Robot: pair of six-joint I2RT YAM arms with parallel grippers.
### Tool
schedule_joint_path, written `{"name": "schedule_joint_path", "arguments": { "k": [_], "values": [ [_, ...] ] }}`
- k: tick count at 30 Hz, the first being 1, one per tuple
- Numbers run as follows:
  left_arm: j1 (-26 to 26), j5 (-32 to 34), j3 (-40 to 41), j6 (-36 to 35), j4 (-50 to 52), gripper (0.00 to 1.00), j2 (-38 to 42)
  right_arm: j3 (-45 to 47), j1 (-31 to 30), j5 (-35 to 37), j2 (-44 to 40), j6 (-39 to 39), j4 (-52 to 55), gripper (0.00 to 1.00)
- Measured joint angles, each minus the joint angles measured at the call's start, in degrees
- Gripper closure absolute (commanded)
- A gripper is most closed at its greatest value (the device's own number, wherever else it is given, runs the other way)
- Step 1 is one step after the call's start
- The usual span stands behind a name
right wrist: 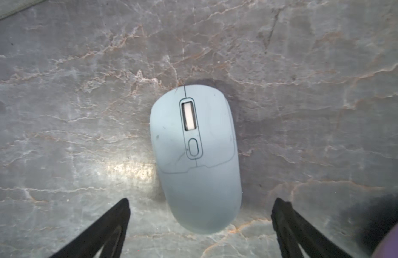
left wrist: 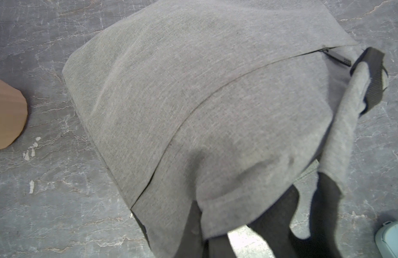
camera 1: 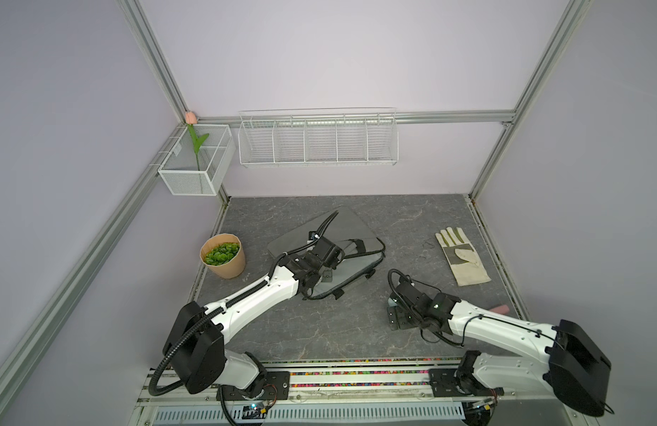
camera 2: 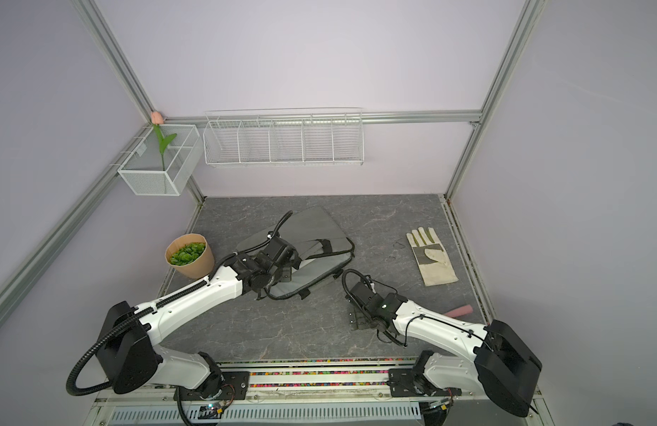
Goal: Put the mouse into the laptop bag
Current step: Pick up the mouse from the center of the board.
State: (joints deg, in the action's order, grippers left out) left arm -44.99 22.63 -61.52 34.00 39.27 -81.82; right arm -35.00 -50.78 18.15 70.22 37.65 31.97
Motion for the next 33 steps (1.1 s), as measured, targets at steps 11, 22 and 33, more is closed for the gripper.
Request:
{"name": "schedule_joint_path", "arguments": {
  "k": [11, 22, 33],
  "values": [
    [0.0, -0.5, 0.1, 0.5, 0.0, 1.00, 0.9, -0.6, 0.0, -1.3, 9.0, -1.7, -7.6, 0.33],
    [0.1, -1.4, 0.7, 1.4, 0.1, 1.00, 2.1, -2.7, -0.3, -2.3, 11.9, -3.3, -10.5, 0.62],
    [0.3, -3.7, 0.7, 2.9, 0.0, 1.00, 2.1, -18.4, -2.2, -7.1, 18.2, -8.2, -9.8, 0.64]
  ]
}}
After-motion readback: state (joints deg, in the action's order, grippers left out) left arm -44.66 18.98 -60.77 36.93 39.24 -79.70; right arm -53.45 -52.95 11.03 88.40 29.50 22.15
